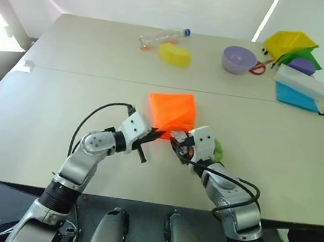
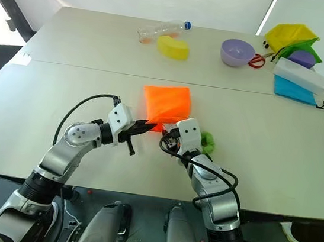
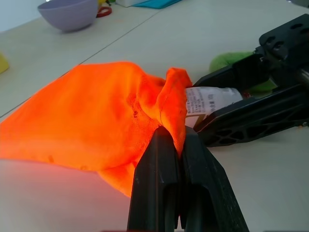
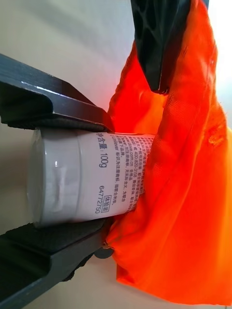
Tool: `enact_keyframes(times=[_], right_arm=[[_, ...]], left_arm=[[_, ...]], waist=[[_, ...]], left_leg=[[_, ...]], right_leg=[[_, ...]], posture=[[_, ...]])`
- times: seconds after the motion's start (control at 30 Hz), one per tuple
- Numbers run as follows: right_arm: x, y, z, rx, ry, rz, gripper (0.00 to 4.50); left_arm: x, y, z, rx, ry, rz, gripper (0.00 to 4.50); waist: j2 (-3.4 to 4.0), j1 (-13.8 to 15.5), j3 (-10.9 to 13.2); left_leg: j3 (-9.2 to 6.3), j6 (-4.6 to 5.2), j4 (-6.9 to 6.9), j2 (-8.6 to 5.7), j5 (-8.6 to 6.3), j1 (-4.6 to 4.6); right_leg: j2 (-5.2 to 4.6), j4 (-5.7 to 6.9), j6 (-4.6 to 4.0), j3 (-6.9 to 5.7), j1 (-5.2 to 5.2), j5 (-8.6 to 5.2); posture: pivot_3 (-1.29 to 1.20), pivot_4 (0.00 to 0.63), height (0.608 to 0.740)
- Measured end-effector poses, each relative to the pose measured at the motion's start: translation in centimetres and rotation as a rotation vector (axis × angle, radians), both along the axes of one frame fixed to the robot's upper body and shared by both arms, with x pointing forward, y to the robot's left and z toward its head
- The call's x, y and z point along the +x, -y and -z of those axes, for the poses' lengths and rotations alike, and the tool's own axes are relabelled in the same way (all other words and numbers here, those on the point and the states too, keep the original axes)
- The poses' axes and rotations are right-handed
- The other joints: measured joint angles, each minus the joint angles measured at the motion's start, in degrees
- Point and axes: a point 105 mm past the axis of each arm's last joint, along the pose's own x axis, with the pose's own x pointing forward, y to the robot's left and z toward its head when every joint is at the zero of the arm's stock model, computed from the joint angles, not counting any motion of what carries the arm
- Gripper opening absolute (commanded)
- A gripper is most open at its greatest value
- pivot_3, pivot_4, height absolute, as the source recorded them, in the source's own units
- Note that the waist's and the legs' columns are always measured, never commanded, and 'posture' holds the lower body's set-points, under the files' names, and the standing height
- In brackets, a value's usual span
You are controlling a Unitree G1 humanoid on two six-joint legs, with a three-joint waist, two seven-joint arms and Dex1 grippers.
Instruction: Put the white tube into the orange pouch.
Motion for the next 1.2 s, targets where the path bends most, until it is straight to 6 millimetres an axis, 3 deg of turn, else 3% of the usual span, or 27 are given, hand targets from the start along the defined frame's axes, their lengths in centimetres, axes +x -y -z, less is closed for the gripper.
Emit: enact_keyframes(times=[0.4,0.83,1.0,1.2], right_arm=[[2.5,-1.3,0.0,-0.074,0.024,0.021,1.83],[2.9,-2.2,0.3,-0.064,0.019,0.001,1.83],[2.8,-2.5,0.0,-0.039,0.026,-0.012,4.35],[2.1,-2.0,0.1,-0.059,0.023,-0.061,4.44]], left_arm=[[0.1,0.5,-0.3,-0.026,0.005,-0.005,0.0],[0.1,0.6,-0.2,-0.024,0.003,-0.002,0.0],[0.1,0.5,-0.1,-0.023,-0.001,-0.005,0.0],[0.1,0.3,0.1,-0.013,-0.001,-0.013,0.0]], waist=[[0.0,-0.1,0.0],[0.0,-0.1,0.0],[0.0,-0.1,0.0],[0.0,-0.1,0.0]], left_leg=[[-0.01,0.0,-0.01,0.0,0.0,-0.02],[-0.03,0.0,-0.02,0.01,0.0,-0.02],[-0.02,0.0,-0.02,0.01,0.0,-0.02],[-0.02,0.0,-0.02,0.01,0.0,-0.03]], right_leg=[[0.03,0.01,0.01,-0.01,-0.02,0.0],[0.05,0.02,0.01,-0.02,-0.02,0.0],[0.05,0.02,0.01,-0.02,-0.03,0.0],[0.03,0.0,0.01,-0.03,-0.03,0.0]], posture=[[0.0,0.15,0.74],[0.0,0.15,0.74],[0.0,0.15,0.74],[0.0,0.15,0.74]])
